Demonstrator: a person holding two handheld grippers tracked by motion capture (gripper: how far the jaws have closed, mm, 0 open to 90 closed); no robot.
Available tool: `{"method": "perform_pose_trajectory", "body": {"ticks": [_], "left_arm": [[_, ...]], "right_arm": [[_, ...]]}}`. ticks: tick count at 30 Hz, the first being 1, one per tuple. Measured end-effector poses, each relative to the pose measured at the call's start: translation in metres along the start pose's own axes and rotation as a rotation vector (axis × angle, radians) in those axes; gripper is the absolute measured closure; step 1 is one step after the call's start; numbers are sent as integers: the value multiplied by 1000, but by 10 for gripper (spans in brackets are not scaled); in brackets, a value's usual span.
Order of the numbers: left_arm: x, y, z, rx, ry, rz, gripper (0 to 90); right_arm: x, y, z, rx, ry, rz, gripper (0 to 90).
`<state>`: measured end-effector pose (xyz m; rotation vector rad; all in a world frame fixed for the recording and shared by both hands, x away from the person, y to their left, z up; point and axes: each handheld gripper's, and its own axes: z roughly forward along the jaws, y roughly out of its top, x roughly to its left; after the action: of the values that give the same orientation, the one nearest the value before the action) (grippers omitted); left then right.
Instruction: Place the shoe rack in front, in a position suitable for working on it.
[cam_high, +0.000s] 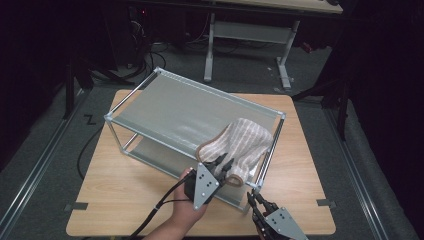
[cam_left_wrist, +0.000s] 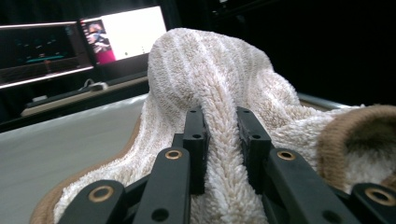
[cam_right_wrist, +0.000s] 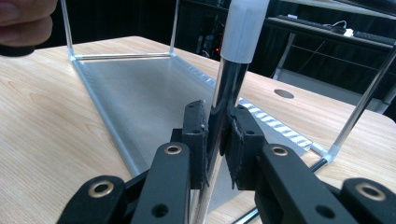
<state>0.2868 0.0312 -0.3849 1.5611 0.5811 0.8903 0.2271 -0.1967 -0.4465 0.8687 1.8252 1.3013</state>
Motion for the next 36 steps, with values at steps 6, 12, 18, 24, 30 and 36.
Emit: {"method": "perform_pose_trajectory", "body": {"ticks": [6, 12, 18, 24, 30, 36], "left_arm": [[33, -10, -8, 2, 75, -5, 766], [63, -18, -16, 6, 145, 10, 769], [94, -27, -23, 17, 215, 24, 771], [132, -35, -34, 30, 265, -33, 772], [168, -44, -45, 35, 303, -68, 774], [200, -52, -56, 41, 366, -91, 776]], "right_arm": [[0, 0, 0, 1, -2, -7, 787], [0, -1, -1, 4, -1, -9, 786], [0, -1, -1, 2, -2, -17, 785], [0, -1, -2, 4, -2, -21, 784], [0, -1, -2, 4, 0, -26, 784], [0, -1, -2, 5, -2, -25, 784]]}}
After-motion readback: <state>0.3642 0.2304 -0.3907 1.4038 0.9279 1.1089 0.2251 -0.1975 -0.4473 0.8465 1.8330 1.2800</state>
